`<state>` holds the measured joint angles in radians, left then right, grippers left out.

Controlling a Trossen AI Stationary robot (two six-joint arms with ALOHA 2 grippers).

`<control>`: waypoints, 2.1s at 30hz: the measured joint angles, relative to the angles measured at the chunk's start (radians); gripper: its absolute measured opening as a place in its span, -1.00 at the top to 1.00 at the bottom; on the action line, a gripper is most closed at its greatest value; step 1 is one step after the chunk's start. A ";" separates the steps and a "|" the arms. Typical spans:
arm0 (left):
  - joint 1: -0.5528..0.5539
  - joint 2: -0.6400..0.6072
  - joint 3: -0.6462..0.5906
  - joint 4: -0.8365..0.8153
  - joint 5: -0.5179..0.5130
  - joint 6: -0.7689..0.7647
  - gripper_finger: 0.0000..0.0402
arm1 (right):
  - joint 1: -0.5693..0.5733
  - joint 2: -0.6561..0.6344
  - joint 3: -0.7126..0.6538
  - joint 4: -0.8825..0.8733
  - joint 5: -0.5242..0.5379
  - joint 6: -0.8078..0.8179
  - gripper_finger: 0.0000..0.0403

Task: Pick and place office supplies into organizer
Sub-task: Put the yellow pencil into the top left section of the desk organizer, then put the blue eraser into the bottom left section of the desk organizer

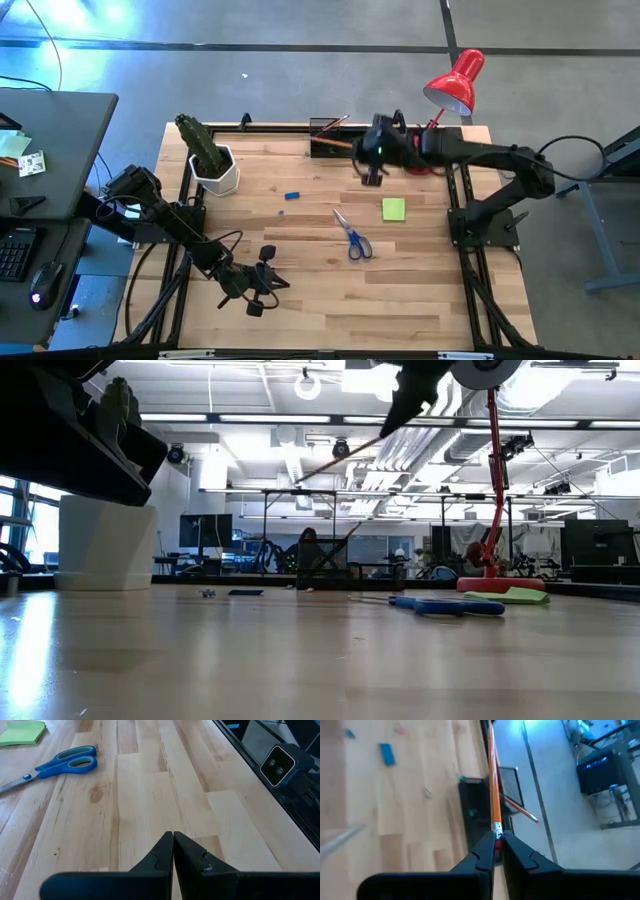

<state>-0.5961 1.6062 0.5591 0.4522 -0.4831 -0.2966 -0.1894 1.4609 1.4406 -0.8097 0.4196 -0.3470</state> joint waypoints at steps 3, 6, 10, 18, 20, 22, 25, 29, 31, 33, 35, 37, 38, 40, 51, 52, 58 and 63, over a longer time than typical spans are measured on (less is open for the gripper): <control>0.000 0.000 0.000 -0.015 0.000 0.000 0.99 | -0.089 0.002 -0.005 0.006 -0.050 -0.052 0.94; 0.000 0.000 0.000 -0.035 0.000 0.000 0.99 | -0.161 0.022 -0.009 0.006 -0.074 -0.098 0.94; 0.000 0.000 0.000 -0.042 0.000 0.001 0.99 | -0.232 0.058 -0.009 0.024 -0.138 -0.157 0.94; 0.000 0.000 0.000 -0.042 -0.038 0.009 0.99 | -0.324 0.156 -0.009 0.081 -0.144 -0.283 0.94; 0.000 0.000 0.000 -0.043 -0.052 0.012 0.99 | -0.343 0.173 -0.009 0.096 -0.154 -0.308 0.94; 0.000 0.000 0.000 -0.043 -0.062 0.013 0.99 | -0.361 0.184 -0.009 0.103 -0.187 -0.338 0.94; 0.001 0.000 0.000 -0.043 -0.085 0.021 0.99 | -0.382 0.201 -0.009 0.103 -0.221 -0.390 0.94; 0.001 0.000 0.000 -0.039 -0.117 0.030 0.99 | -0.396 0.205 -0.009 0.120 -0.221 -0.453 0.94; 0.009 0.000 0.000 -0.036 -0.141 0.030 0.99 | -0.398 0.205 -0.009 0.142 -0.222 -0.486 0.94; 0.026 0.000 0.000 -0.037 -0.145 0.025 0.99 | -0.399 0.205 -0.009 0.160 -0.225 -0.518 0.94; 0.052 0.000 0.000 -0.036 -0.132 0.016 0.99 | -0.399 0.205 -0.009 0.164 -0.237 -0.554 0.94; 0.081 0.000 0.000 -0.035 -0.100 0.012 0.99 | -0.398 0.205 -0.009 0.173 -0.238 -0.585 0.94; 0.093 0.000 0.000 -0.035 -0.077 0.012 0.99 | -0.398 0.205 -0.009 0.173 -0.241 -0.596 0.94; 0.112 0.000 0.000 -0.035 -0.047 0.012 0.99 | -0.398 0.205 -0.009 0.169 -0.244 -0.605 0.94; 0.125 0.000 0.000 -0.035 -0.032 0.028 0.99 | -0.397 0.205 -0.009 0.189 -0.236 -0.641 0.56; 0.126 0.000 0.000 -0.035 -0.032 0.028 0.99 | -0.397 0.205 -0.009 0.194 -0.236 -0.637 0.51; 0.125 0.000 0.000 -0.035 -0.029 0.030 0.99 | -0.397 0.205 -0.009 0.251 -0.225 -0.504 0.30; 0.125 0.000 0.000 -0.035 -0.014 0.027 0.99 | -0.392 0.205 -0.009 0.219 -0.204 -0.271 0.27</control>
<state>-0.4713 1.6062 0.5591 0.4171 -0.4969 -0.2691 -0.5816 1.6657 1.4315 -0.5908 0.2154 -0.6179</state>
